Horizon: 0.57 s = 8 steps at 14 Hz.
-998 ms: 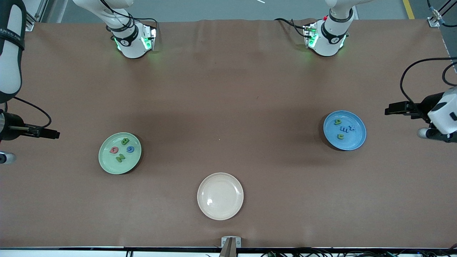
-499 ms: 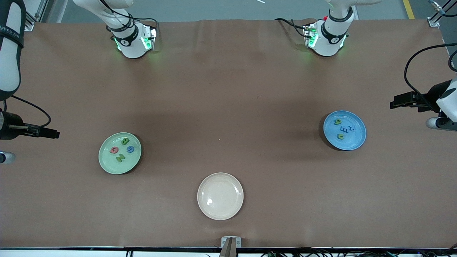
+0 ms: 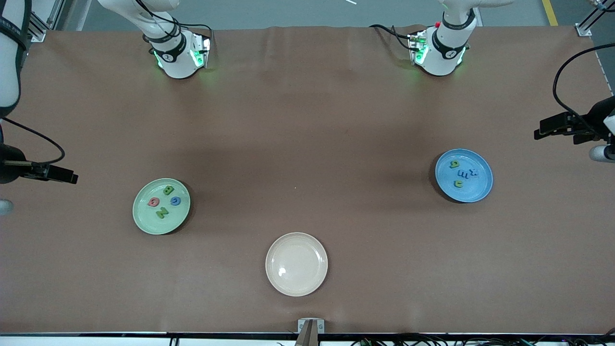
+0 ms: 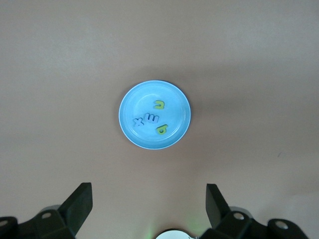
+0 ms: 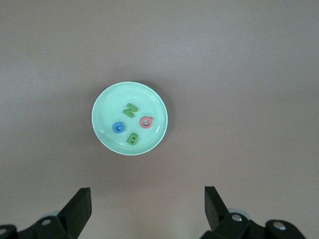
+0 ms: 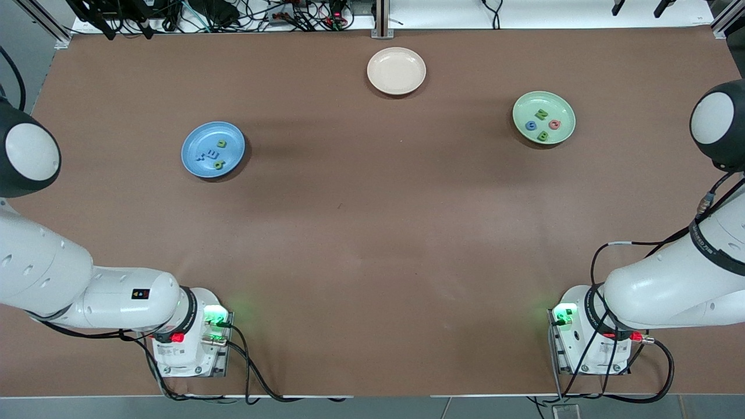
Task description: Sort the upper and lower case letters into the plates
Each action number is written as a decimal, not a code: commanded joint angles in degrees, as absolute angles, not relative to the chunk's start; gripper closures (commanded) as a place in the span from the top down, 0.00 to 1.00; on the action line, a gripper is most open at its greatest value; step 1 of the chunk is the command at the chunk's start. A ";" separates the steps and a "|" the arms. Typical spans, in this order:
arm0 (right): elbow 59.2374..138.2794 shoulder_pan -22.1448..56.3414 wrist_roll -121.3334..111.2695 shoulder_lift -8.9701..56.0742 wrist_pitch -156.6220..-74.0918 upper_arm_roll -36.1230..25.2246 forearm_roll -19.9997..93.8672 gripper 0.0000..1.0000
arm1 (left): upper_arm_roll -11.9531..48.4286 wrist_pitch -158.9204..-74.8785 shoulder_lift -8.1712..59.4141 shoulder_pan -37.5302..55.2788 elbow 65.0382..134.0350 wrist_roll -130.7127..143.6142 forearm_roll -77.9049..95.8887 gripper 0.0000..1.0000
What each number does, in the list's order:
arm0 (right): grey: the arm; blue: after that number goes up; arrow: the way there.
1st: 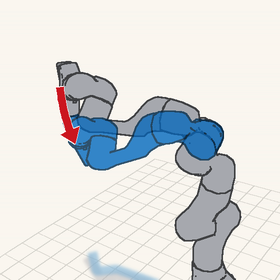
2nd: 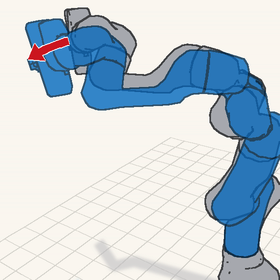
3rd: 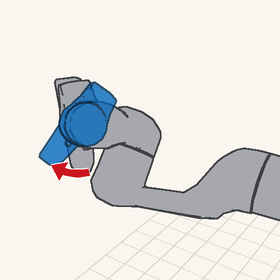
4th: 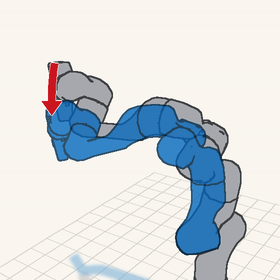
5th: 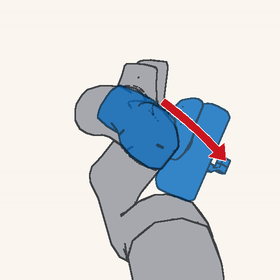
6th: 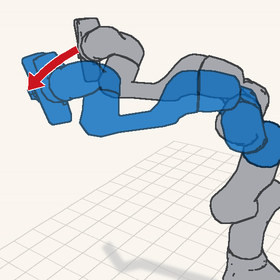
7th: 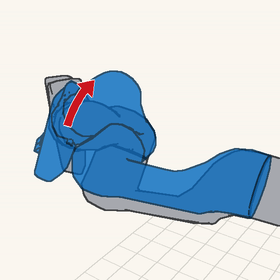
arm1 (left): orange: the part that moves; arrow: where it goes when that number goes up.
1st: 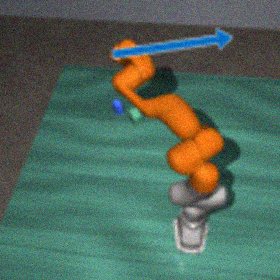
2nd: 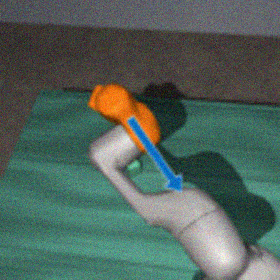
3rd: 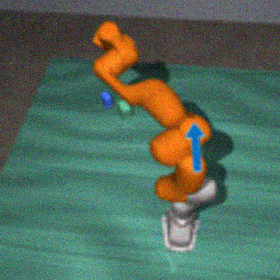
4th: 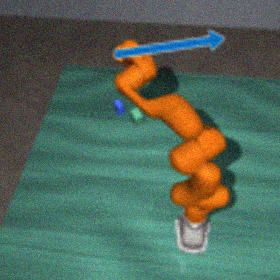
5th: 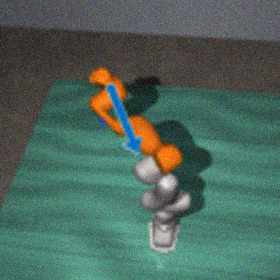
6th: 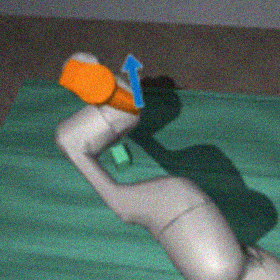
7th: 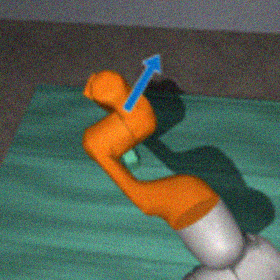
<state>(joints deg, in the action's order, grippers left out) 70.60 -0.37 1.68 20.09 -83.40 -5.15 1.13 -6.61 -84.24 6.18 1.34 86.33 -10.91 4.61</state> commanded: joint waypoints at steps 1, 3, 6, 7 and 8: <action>73.64 -0.62 -2.10 16.71 -82.70 -5.27 2.11 1.00 | -7.03 -84.90 2.65 1.67 88.42 -11.43 5.45 1.00; 76.10 -0.62 -2.02 14.95 -83.06 -5.27 2.02 1.00 | -7.03 -84.90 1.15 1.58 88.42 -11.43 5.45 1.00; 79.44 -0.53 -1.76 11.88 -83.23 -5.27 1.93 1.00 | -6.94 -84.99 -0.26 1.76 88.07 -10.99 4.83 1.00; 80.41 -0.61 -1.76 10.73 -83.23 -5.27 1.93 1.00 | -6.94 -85.08 -0.96 1.76 87.89 -10.90 4.83 1.00; 81.20 -0.70 -1.76 9.50 -83.23 -5.27 1.93 1.00 | -6.86 -85.34 -1.49 1.93 87.98 -10.55 4.75 1.00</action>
<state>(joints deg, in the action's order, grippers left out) 76.01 -0.37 -0.95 14.55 -82.39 -5.27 1.13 -6.63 -84.32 0.88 1.37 86.52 -10.91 4.61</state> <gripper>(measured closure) 0.000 0.000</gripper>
